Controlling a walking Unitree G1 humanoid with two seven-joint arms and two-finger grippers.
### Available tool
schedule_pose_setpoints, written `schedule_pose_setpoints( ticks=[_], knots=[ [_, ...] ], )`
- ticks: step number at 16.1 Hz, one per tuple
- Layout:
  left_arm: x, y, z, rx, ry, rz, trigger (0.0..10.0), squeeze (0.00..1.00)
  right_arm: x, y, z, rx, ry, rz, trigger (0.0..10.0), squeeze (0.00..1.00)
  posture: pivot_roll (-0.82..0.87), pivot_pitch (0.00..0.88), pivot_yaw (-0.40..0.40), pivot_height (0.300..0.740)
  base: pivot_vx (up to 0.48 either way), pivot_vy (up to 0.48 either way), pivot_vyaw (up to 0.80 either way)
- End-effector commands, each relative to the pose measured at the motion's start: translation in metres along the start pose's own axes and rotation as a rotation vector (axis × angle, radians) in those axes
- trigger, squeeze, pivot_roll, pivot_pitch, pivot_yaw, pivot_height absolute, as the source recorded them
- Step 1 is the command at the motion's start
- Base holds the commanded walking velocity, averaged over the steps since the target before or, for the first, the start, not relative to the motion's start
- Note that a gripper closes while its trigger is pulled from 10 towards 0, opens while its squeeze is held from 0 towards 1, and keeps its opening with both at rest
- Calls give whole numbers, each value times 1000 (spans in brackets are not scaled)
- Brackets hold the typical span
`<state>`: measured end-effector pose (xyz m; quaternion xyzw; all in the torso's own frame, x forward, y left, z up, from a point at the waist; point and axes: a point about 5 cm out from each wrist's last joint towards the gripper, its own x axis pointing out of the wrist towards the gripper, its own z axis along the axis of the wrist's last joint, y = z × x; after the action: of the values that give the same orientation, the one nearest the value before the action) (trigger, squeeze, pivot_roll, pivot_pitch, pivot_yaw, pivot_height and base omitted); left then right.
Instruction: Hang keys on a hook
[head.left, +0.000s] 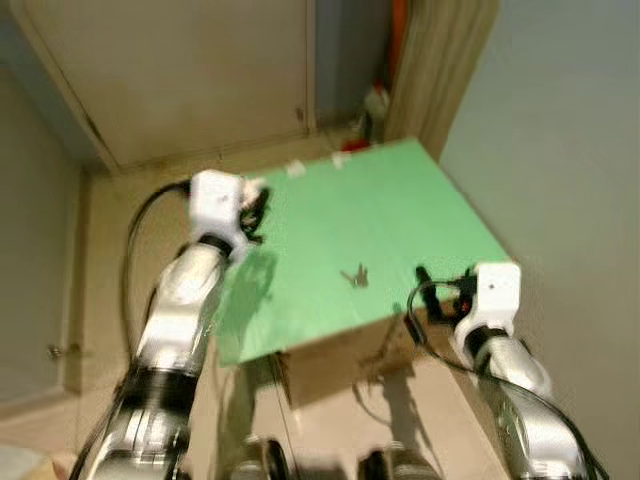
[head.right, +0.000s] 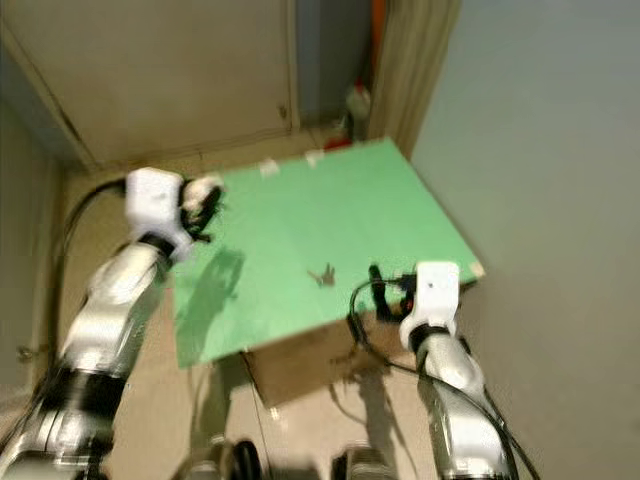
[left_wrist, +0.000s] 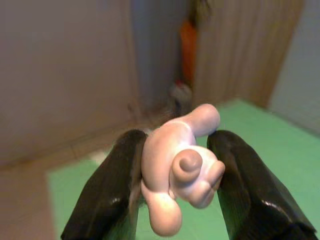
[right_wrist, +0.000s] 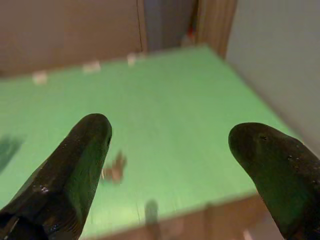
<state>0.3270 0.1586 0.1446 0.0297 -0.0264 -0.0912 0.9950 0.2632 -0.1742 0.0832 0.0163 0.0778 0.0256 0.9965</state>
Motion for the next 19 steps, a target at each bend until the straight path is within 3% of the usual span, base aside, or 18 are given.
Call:
schedule_pose_setpoints(
  ticks=[1, 4, 5, 7, 8, 9, 14, 19],
  knots=[
    [-11, 4, -5, -17, 10, 43, 0, 0, -1, -4, 1, 1, -17, -22, 10000, 0, -113, 0, 28, 740, 0, 0, 0],
    [-56, -16, -27, 124, 22, -39, 0, 0, -15, -13, 12, 45, -152, -45, 10000, 0, -117, 0, 25, 740, 0, 0, 0],
    [-61, -19, -28, 150, 26, -60, 0, 0, -18, -14, 13, 49, -168, -50, 10000, 0, -117, 0, 25, 740, 0, 0, 0],
    [-67, -29, -42, 108, 98, -108, 0, 0, -27, -15, 4, 57, -159, -56, 10000, 0, -124, 0, 29, 740, 0, 0, 0],
    [-65, -31, -42, 102, 102, -110, 3608, 0, -27, -14, 1, 39, -152, -49, 10000, 0, -128, 0, 33, 740, 0, 0, 0],
    [-64, -30, -42, 103, 111, -103, 10000, 0, -26, -13, 1, 37, -154, -48, 10000, 0, -129, 0, 34, 740, 0, 0, 0],
    [-52, -31, -35, 89, 84, -117, 10000, 0, -23, -2, -1, 37, -153, -30, 10000, 0, -149, 0, 57, 740, 0, 0, 0],
    [-38, -33, -36, 88, 101, -105, 10000, 0, -18, -6, -3, 35, -132, -34, 10000, 0, -156, 0, 61, 740, 0, 0, 0]
  ],
)
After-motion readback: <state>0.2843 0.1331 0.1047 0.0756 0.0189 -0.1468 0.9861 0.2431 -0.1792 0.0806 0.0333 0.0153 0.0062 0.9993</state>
